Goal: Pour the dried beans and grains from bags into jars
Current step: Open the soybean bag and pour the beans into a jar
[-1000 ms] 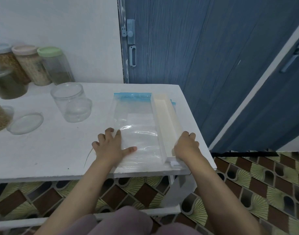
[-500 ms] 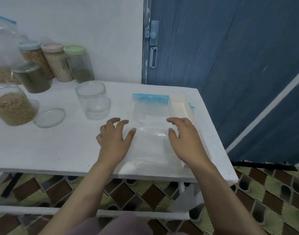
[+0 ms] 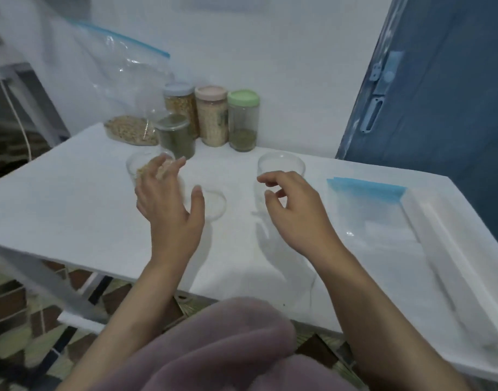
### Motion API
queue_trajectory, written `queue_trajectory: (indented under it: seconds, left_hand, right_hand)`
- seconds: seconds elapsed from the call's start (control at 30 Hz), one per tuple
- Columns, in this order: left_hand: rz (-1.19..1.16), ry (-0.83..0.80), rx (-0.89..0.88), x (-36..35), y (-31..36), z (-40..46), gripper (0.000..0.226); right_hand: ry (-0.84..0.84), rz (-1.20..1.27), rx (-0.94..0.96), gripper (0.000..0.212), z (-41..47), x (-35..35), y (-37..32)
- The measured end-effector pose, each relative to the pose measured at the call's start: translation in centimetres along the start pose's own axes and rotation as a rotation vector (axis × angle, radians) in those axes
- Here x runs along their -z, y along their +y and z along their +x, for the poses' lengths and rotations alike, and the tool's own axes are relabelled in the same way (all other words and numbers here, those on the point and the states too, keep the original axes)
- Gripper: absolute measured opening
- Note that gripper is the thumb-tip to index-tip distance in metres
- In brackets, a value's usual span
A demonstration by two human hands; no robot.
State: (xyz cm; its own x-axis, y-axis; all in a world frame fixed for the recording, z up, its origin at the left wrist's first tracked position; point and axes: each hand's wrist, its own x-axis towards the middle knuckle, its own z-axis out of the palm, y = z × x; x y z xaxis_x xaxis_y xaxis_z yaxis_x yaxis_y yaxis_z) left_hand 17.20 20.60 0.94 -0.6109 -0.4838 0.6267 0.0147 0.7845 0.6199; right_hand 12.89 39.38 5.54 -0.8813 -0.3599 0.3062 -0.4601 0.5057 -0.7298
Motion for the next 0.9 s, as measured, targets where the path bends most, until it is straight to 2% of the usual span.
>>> queue_trajectory:
  seconds: [0.1, 0.2, 0.37, 0.5, 0.57, 0.67, 0.77, 0.83, 0.9]
  left_hand:
    - [-0.004, -0.022, 0.003, 1.3, -4.4, 3.5, 0.052]
    - [-0.021, -0.095, -0.016, 1.8, -8.6, 6.5, 0.066]
    - [-0.189, -0.357, 0.038, 1.7, -13.8, 9.4, 0.098]
    - [-0.462, -0.548, 0.219, 1.7, -16.2, 10.1, 0.108]
    - [-0.533, -0.607, 0.266, 1.4, -17.3, 10.3, 0.110]
    - [-0.589, -0.656, 0.278, 1.2, -18.2, 10.8, 0.116]
    - [-0.603, -0.667, 0.276, 1.2, -18.7, 11.1, 0.117]
    - [-0.596, -0.672, 0.262, 1.2, -19.4, 11.5, 0.103]
    - [-0.598, -0.710, 0.234, 1.2, -19.6, 11.9, 0.084]
  right_hand:
    - [-0.026, -0.007, -0.038, 0.031, 2.7, -5.0, -1.5]
    - [-0.163, -0.165, -0.157, 0.039, 5.5, -9.7, -2.4]
    - [-0.502, -0.486, -0.406, 0.073, 9.7, -15.5, -2.4]
    - [-0.552, -0.593, -0.492, 0.096, 11.1, -18.7, -2.1]
    - [-0.521, -0.653, -0.519, 0.102, 11.5, -19.5, -1.9]
    - [-0.454, -0.593, -0.590, 0.100, 11.8, -19.2, -2.3]
    - [-0.279, -0.519, -0.601, 0.098, 10.7, -18.0, -3.8]
    - [-0.050, -0.423, -0.456, 0.093, 9.3, -17.6, -5.2]
    - [0.230, -0.258, -0.163, 0.087, 7.9, -17.5, -6.7]
